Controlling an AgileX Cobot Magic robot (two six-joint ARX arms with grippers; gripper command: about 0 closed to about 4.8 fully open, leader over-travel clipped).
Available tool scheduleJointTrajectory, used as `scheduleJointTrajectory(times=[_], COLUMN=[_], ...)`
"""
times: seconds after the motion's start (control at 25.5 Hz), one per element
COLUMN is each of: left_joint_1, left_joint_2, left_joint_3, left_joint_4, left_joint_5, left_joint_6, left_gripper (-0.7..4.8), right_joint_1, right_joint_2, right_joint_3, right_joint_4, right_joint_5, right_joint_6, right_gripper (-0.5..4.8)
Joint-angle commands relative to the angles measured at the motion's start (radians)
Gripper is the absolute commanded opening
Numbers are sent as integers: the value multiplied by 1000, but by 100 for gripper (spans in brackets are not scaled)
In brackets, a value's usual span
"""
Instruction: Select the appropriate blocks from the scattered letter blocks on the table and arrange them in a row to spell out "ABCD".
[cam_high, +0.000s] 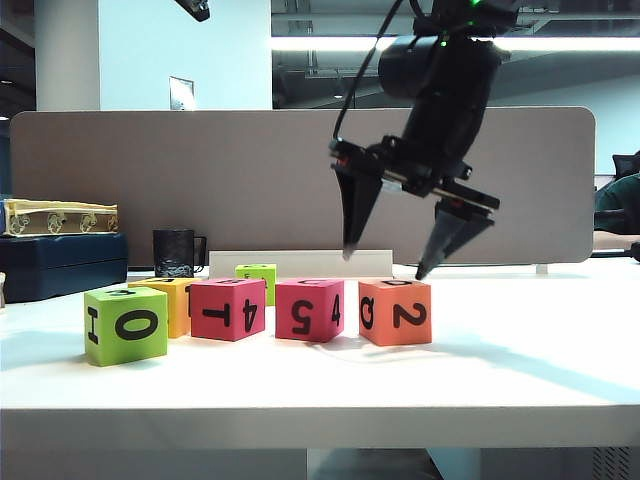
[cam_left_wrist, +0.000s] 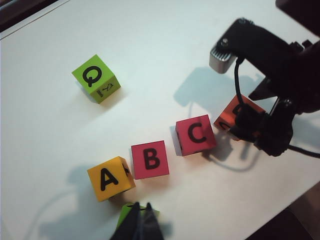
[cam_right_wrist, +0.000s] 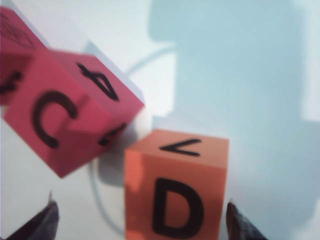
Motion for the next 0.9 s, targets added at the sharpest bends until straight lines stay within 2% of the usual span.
scheduleJointTrajectory(times=[0.04, 0.12, 0.2, 0.24, 0.31, 0.43, 0.51, 0.55, 0.67, 0.9], left_joint_1=[0, 0, 0, 0, 0, 0, 0, 0, 0, 0], left_joint_2=[-4, -4, -4, -3, -4, -5, -5, -5, -5, -5], left_joint_3=[4, 4, 4, 4, 4, 4, 4, 4, 4, 4], left_joint_4=[2, -3, -8, -9, -9, -15, -21, -25, -26, -25], left_joint_5=[2, 2, 2, 2, 2, 3, 4, 6, 6, 5], left_joint_6=[3, 3, 3, 3, 3, 3, 4, 4, 4, 4], left_gripper=[-6, -6, -6, -6, -6, -6, -6, -6, -6, -6], right_joint_1=[2, 0, -7, -8, -10, -10, -10, -11, -14, -15], right_joint_2=[-5, -5, -5, -5, -5, -3, -2, -2, 1, 47], right_joint_3=[41, 74, 108, 120, 137, 136, 126, 115, 88, 75], right_joint_4=[-20, -49, -89, -103, -137, -171, -184, -183, -174, -181], right_joint_5=[7, 49, 109, 134, 196, 243, 276, 279, 294, 262], right_joint_6=[0, 0, -14, -17, -62, -95, -116, -119, -124, -135], right_gripper=[422, 420, 383, 347, 154, 89, 27, 8, -2, -1])
